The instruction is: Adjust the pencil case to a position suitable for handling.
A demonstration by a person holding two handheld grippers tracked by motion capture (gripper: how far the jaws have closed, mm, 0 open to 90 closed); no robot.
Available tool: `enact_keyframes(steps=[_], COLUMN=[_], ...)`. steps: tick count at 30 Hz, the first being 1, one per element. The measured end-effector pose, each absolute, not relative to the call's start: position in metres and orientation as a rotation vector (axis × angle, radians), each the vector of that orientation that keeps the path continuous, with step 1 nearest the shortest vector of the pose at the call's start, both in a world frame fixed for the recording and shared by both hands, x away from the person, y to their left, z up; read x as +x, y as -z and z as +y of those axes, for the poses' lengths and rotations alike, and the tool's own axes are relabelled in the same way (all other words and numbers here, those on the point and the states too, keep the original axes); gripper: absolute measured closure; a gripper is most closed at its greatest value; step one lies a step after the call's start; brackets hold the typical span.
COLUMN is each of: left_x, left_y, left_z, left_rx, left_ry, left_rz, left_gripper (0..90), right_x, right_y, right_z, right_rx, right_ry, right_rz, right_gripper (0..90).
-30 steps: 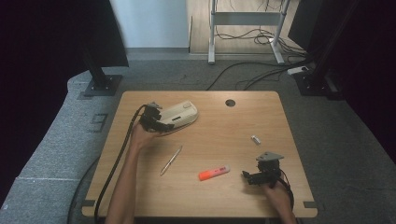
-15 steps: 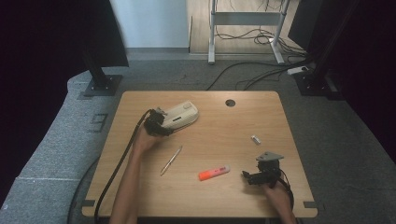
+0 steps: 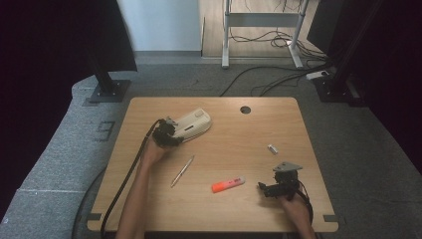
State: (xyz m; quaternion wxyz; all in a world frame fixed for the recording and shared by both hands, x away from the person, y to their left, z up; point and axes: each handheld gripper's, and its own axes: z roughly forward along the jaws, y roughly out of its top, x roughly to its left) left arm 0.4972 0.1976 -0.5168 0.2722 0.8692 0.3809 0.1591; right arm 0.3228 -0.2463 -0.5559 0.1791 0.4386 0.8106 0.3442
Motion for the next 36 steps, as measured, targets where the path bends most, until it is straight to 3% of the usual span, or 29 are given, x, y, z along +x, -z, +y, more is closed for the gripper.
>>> enact_keyframes(steps=[6,14,18,26,36], left_x=[0.497,0.505,0.502,0.494,0.488], left_y=[0.516,0.513,0.512,0.501,0.493], left_z=[0.200,0.213,0.206,0.201,0.209], left_rx=[2.328,2.279,2.327,2.347,2.285], left_ry=[-0.415,-0.266,-0.338,-0.439,-0.327], left_rz=[1.034,1.055,1.039,1.031,1.075], left_gripper=[52.1,52.2,55.0,71.9,74.9], right_x=[0.323,0.323,0.323,0.323,0.323], right_y=[0.556,0.556,0.556,0.556,0.556], right_z=[-0.246,-0.246,-0.246,-0.246,-0.246], right_rx=[1.240,1.238,1.238,1.240,1.241], right_ry=[-0.973,-0.974,-0.974,-0.973,-0.973], right_rz=[2.292,2.291,2.291,2.292,2.291], right_gripper=[0.0,0.0,0.0,0.0,0.0])
